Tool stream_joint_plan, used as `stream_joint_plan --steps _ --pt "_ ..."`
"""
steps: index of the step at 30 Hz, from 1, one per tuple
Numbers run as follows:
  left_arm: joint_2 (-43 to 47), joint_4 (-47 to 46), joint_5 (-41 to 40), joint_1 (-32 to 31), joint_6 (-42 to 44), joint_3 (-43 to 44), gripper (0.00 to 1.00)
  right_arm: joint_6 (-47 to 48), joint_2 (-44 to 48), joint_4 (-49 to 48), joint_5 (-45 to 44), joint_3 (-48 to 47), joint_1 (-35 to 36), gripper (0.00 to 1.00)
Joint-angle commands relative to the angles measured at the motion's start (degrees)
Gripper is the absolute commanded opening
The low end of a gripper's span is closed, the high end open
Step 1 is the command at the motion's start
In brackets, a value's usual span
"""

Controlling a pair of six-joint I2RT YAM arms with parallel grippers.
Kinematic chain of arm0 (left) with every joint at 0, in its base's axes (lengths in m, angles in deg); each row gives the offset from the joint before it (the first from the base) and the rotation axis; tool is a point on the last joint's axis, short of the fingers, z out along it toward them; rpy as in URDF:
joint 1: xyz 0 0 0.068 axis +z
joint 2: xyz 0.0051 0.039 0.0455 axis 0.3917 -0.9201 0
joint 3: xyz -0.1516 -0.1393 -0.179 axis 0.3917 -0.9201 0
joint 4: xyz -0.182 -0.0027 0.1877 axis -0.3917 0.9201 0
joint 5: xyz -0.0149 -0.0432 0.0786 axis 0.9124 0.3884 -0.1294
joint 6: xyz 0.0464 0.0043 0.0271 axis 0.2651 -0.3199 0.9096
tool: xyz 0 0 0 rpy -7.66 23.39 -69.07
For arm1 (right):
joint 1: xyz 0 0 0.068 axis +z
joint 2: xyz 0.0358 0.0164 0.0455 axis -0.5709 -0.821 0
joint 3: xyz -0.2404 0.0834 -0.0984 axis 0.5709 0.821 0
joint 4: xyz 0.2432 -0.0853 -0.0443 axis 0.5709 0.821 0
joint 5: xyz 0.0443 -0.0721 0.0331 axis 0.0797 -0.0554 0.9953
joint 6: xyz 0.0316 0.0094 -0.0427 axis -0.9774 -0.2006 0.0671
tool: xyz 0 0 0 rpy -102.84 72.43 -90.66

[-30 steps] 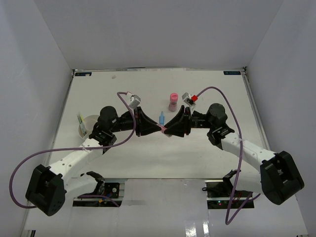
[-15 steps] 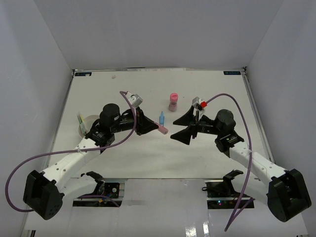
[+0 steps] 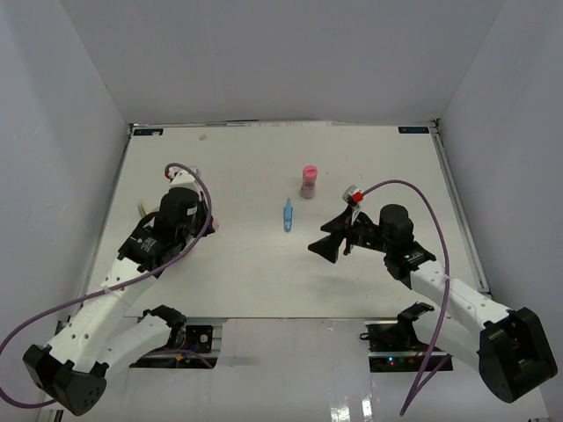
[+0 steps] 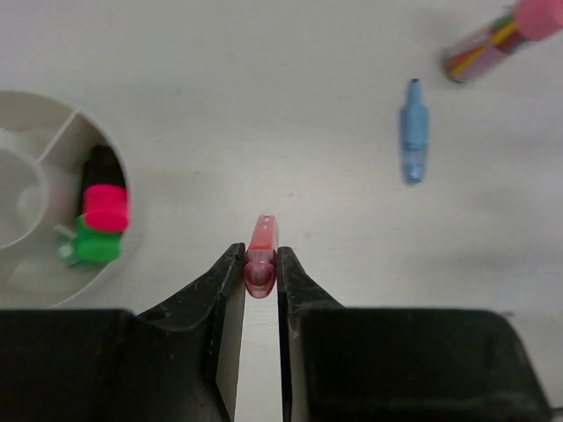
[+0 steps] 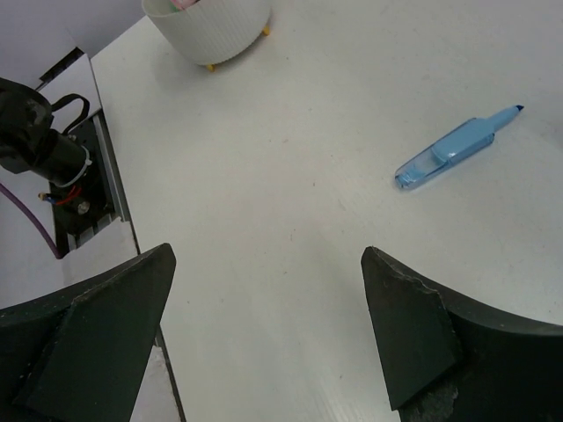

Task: Sort the stationery into containers
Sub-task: Place the pen in the storage box.

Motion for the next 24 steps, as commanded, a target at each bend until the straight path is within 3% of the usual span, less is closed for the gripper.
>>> stream_joint_plan --steps 1,5,12,16,24 --pt "1.3 14.0 -14.0 1.7 -2.0 4.8 0.08 1.0 -0.3 -0.9 -3.2 1.0 -0.2 0.92" --pt "1.5 18.7 -20.4 2.3 -2.1 6.5 0.07 -0.8 -0.4 -2.9 -2.0 2.2 -0.1 0.93" --pt "-1.0 18.4 -23.4 4.6 -1.8 6.3 0.06 -2.4 -0.2 -5.2 -2.1 3.4 -0.1 0.93" --pt "-3.3 15.9 -21.1 8.1 0.9 5.3 0.06 -2.8 0.3 -5.3 -2.2 3.7 -0.2 0.93" --pt "-4.3 9.3 -12.6 21.2 8.6 2.4 0.06 -2.8 0.9 -5.4 -2.6 4.1 -0.2 0.93"
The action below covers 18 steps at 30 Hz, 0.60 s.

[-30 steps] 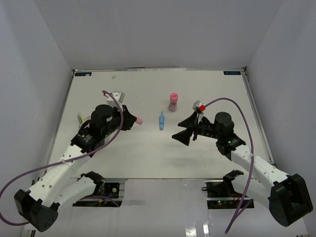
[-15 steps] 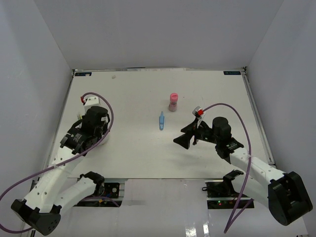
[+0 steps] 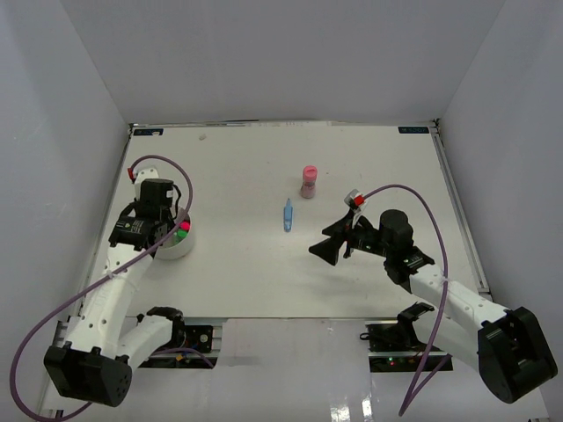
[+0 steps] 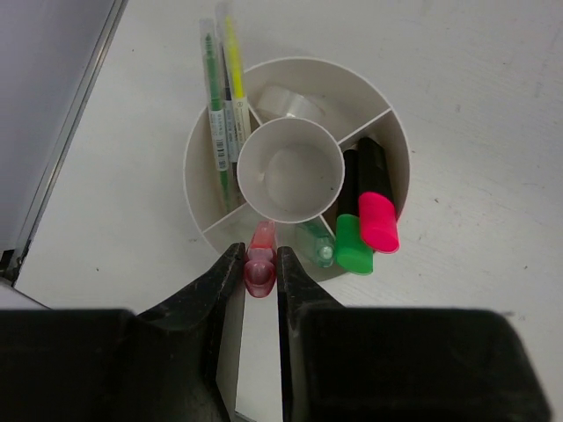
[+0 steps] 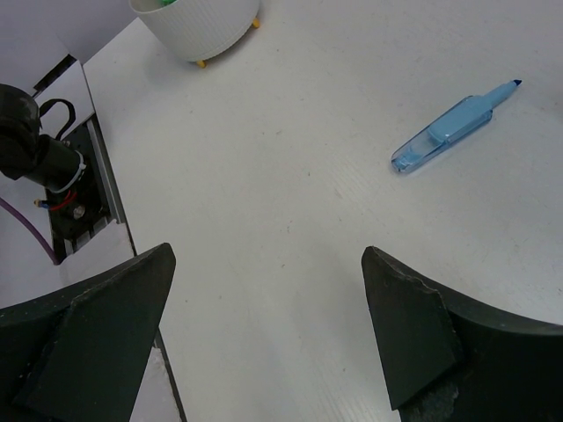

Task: Sort the stationery into containers
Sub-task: Place the pen in the storage box.

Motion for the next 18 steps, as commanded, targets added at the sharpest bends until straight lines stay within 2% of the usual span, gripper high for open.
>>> stream_joint_plan --steps 1,12,14,15,18 --pt "0.8 -4.7 4.1 3.1 4.2 -1.4 0.06 -0.4 0.8 -2.3 -0.1 0.4 -0.2 0.93" --pt "-2.5 -6.3 7.0 4.1 3.3 -3.2 0.18 -0.4 -0.6 -2.6 -0.6 0.3 -0.2 0.93" --pt "-2.5 -6.2 7.3 4.2 3.1 -3.2 0.30 -0.3 -0.9 -2.9 -0.5 0.4 -0.2 0.93" --pt "-2.5 -6.2 7.2 4.2 2.9 -3.2 0.40 -0.4 -1.2 -3.0 -0.4 0.4 -0.2 0.93" --pt "-2.2 -5.9 7.2 4.3 2.6 -3.0 0.53 -0.4 -1.7 -3.0 -0.4 0.3 -0.2 0.93"
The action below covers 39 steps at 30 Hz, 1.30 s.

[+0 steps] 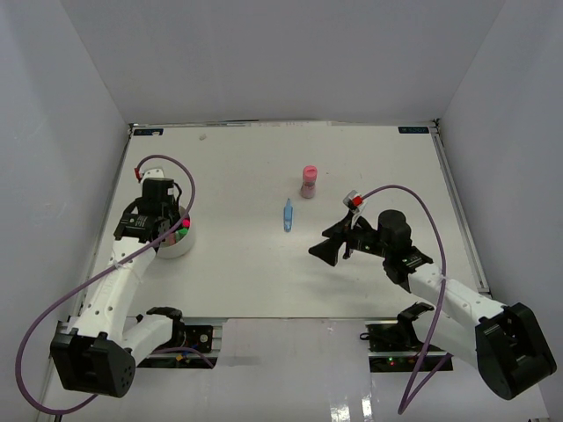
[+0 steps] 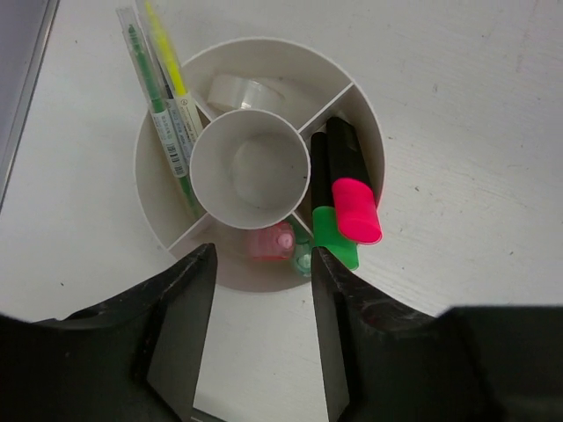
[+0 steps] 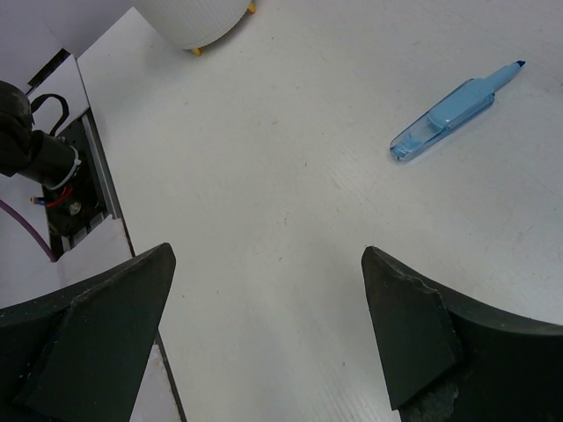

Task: Sort the stationery into containers
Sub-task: Place the pen in the storage box, then pick up the pen from the center of the board.

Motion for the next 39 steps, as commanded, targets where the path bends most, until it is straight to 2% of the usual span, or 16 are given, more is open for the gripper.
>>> stream_joint_plan --steps 1,7,10,14,19,23,27,30,34,39 --pt "0.8 -0.9 0.5 0.4 -0.6 -0.2 0.59 -0.3 -0.7 -3.0 -0.2 -0.2 -0.1 0.93" --pt "1.8 0.1 1.5 0.3 -0.7 0.8 0.74 -0.2 -0.9 -3.0 -1.3 -0.2 -0.2 0.93" --pt "2.7 -0.1 5.8 0.3 -0.5 2.9 0.79 0.2 -0.9 -2.2 -3.1 -0.2 -0.2 0.93" --pt "4.4 -6.2 19.9 0.3 0.1 4.3 0.81 0.9 -1.5 -0.6 -7.1 -0.9 -0.2 0.94" --pt "2.6 -11.7 31.2 0.2 -0.6 4.1 0.82 1.2 -3.8 2.9 -12.1 -4.6 0.5 0.98" --pt "1.1 -17.6 36.4 0.2 -0.4 2.6 0.85 2.9 -9.1 9.3 -22.3 -10.2 4.1 1.00" --pt "1.8 -21.0 37.4 0.2 0.1 0.5 0.86 3.1 -15.2 11.1 -30.5 -15.6 8.5 1.00" --pt "4.4 -25.7 38.3 0.2 -1.4 -3.9 0.86 1.9 -21.3 11.4 -38.1 -19.8 12.0 0.93" --pt "7.1 -32.9 41.2 0.1 -2.2 -12.2 0.86 -0.4 -29.4 13.8 -47.1 -26.6 16.8 0.92" --pt "8.6 -34.9 43.0 -1.5 -2.1 -16.2 0.87 -3.2 -38.4 14.2 -52.2 -33.0 19.3 0.89"
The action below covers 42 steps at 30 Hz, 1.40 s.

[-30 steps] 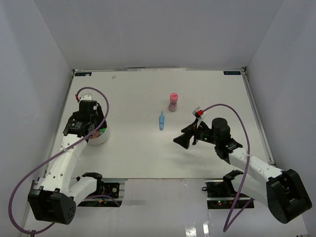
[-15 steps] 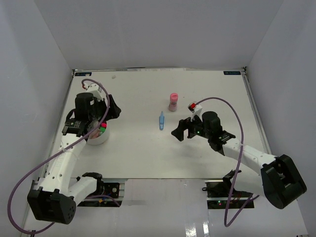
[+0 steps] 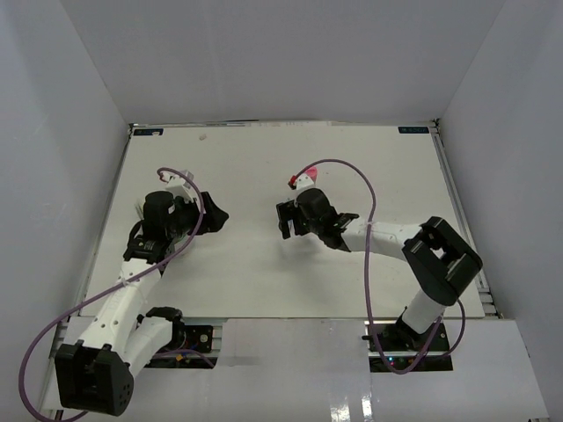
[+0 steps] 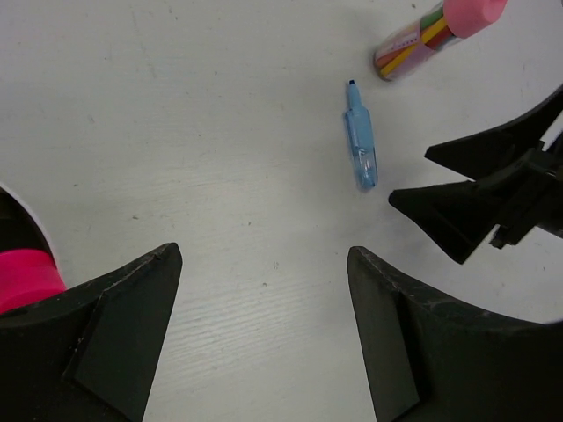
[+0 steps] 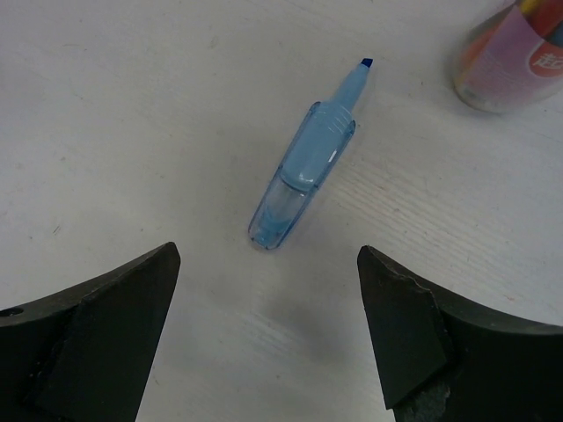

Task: Sort the stationery into containers
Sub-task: Pick up the pen from the center of the board.

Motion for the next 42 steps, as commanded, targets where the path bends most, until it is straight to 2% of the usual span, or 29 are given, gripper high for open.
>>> stream_joint_plan --steps 1,8,9,20,34,42 --pt "2.4 -4.6 2.3 -1.6 -0.1 -0.4 0.87 -2.8 -4.6 0.5 -7.8 -4.6 1.4 0.88" --pt "3.6 -3.8 0.1 -3.6 0.8 -0.5 0.87 -4.2 -12.2 3.6 -14.0 -10.9 3.2 0.77" --pt "3.7 -3.8 -0.2 -3.8 0.9 -0.5 0.87 -4.4 -12.7 4.1 -14.7 -11.8 3.3 0.72" --pt "3.5 -3.6 -0.1 -5.1 0.7 -0.9 0.87 -6.8 -15.7 3.9 -14.9 -10.3 3.4 0.56" --pt "1.6 -4.1 2.8 -5.2 -0.4 -1.2 0.87 -5.1 -11.0 0.6 -13.4 -0.9 3.4 0.25" --pt "-2.0 -5.5 11.9 -5.4 -8.7 -0.5 0.88 0.0 -0.8 3.6 -14.2 2.9 5.8 0.23"
